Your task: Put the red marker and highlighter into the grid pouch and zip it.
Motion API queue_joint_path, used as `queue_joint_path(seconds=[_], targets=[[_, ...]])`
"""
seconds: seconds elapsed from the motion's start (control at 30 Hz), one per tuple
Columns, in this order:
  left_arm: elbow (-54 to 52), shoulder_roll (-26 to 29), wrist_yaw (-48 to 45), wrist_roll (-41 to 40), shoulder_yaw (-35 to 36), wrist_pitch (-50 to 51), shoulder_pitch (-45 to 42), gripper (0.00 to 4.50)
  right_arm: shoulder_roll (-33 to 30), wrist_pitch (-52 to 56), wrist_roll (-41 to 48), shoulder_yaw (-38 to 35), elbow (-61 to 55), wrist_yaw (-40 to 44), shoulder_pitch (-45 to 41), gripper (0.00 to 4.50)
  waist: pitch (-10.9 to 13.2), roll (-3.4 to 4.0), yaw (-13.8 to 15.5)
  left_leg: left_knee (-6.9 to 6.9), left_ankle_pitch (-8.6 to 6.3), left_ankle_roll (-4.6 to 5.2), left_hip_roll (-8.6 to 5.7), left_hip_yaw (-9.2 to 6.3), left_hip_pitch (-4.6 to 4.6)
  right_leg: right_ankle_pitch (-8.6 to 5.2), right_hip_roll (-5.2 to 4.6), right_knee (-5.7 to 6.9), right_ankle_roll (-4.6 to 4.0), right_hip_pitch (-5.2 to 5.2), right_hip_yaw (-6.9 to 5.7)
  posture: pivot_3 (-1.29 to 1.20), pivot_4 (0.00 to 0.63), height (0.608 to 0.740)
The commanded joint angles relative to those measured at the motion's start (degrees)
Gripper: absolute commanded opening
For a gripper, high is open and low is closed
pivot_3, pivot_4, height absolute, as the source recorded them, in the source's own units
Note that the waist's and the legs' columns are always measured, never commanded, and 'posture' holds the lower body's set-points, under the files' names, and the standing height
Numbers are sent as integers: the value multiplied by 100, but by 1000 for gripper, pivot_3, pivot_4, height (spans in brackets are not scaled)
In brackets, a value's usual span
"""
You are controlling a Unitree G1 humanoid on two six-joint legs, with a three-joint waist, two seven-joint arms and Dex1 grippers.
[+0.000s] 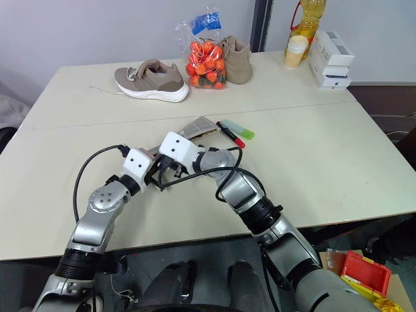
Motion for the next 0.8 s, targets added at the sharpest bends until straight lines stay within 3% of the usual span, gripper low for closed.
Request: queue_joint_path(seconds=[0.03, 0.07, 0.1, 0.27, 0.47, 0.8], targets=[[-250, 18, 78, -130, 172, -16, -142, 0, -243, -250, 40, -82, -444, 164, 10, 3796, 0, 0, 2, 0, 0, 0, 0, 0, 0, 0, 0, 0, 0, 0, 0, 0, 150, 740], [-229, 23, 106, -146, 213, 5, -163, 0, -333, -300, 42, -122, -493, 197, 45, 4282, 0, 0, 2, 0, 0, 0, 0, 0, 0, 0, 0, -1, 0, 1, 0, 0, 150, 740], [-183, 69, 149, -144, 286, 24, -180, 0, -458, -273, 89, -235, -573, 228, 121, 4410, 0, 0, 3, 1, 0, 0, -1, 1, 0, 0, -1, -1, 0, 1, 0, 0, 150, 740], [81, 385, 373, -58, 643, 25, -180, 0, -875, -60, 324, -804, -767, 156, 446, 4410, 0, -1, 5, 1, 0, 0, -1, 0, 0, 0, -1, -2, 0, 4, -2, 0, 150, 740], [503, 881, 426, 154, 723, -113, -35, 0, -1161, 154, 512, -1973, -15, -518, 480, 4410, 1, 0, 23, 0, 0, 0, -1, 1, 0, 0, -1, -2, 0, 5, -2, 0, 150, 740], [499, 634, 564, 80, 667, -12, -26, 0, -815, 318, 1027, -2724, 1115, -987, 257, 4410, 1, 0, 21, -2, 0, 0, 0, 3, 0, 0, -2, -3, 0, 5, 5, 0, 150, 740]])
